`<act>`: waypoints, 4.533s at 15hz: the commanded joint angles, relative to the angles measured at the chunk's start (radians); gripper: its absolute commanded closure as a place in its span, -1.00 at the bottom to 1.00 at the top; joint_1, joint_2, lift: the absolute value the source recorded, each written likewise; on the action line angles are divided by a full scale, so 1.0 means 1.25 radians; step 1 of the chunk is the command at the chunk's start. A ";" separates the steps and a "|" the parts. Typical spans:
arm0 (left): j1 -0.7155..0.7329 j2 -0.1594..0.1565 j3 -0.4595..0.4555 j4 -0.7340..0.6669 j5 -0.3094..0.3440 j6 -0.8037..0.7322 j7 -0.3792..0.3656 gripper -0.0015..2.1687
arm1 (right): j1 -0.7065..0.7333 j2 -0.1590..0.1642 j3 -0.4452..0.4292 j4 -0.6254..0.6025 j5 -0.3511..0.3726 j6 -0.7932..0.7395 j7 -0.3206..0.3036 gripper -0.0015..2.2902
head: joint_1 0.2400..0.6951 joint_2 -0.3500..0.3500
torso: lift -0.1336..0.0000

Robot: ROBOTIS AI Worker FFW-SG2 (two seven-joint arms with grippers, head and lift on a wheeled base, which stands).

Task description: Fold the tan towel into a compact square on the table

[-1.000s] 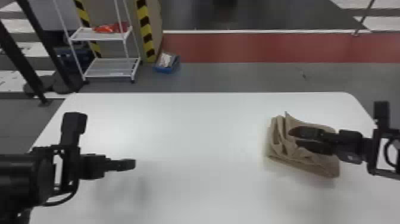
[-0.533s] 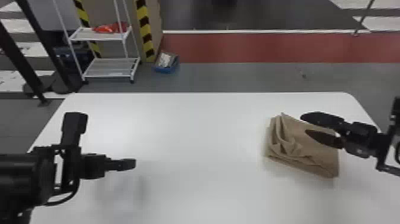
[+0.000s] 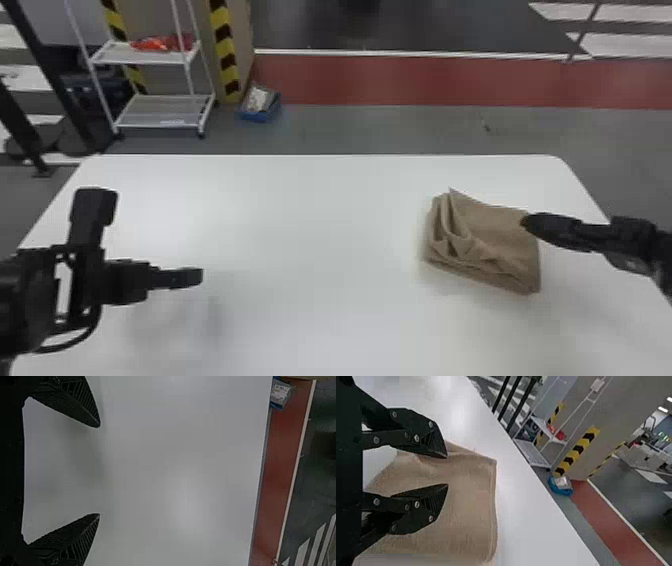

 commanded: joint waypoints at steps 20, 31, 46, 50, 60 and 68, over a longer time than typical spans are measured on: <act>-0.004 0.001 0.004 0.010 -0.002 -0.008 0.000 -0.92 | -0.051 0.122 0.304 -0.003 0.196 -0.067 -0.042 0.96 | 1.00 0.24 | -0.85; 0.001 0.001 0.004 0.008 0.000 -0.010 -0.001 -0.92 | -0.003 0.128 0.328 -0.068 0.144 0.041 0.020 0.96 | 1.00 0.43 | -0.85; 0.013 0.001 0.022 -0.001 0.003 -0.010 -0.007 -0.92 | 0.003 0.155 0.404 -0.192 0.106 0.089 0.076 0.96 | 1.00 0.77 | -0.85; 0.012 0.001 0.021 -0.001 0.005 -0.010 -0.012 -0.92 | 0.084 0.084 0.350 -0.273 0.105 0.089 0.129 0.96 | 1.00 0.71 | -0.85; 0.006 0.000 0.011 0.005 0.002 -0.013 -0.010 -0.92 | 0.211 -0.018 0.231 -0.330 0.112 0.089 0.212 0.96 | 1.00 0.35 | -0.85; 0.009 0.000 0.012 0.004 0.002 -0.013 -0.011 -0.92 | 0.085 -0.021 0.341 -0.175 0.221 0.089 0.201 0.95 | 1.00 0.24 | -0.85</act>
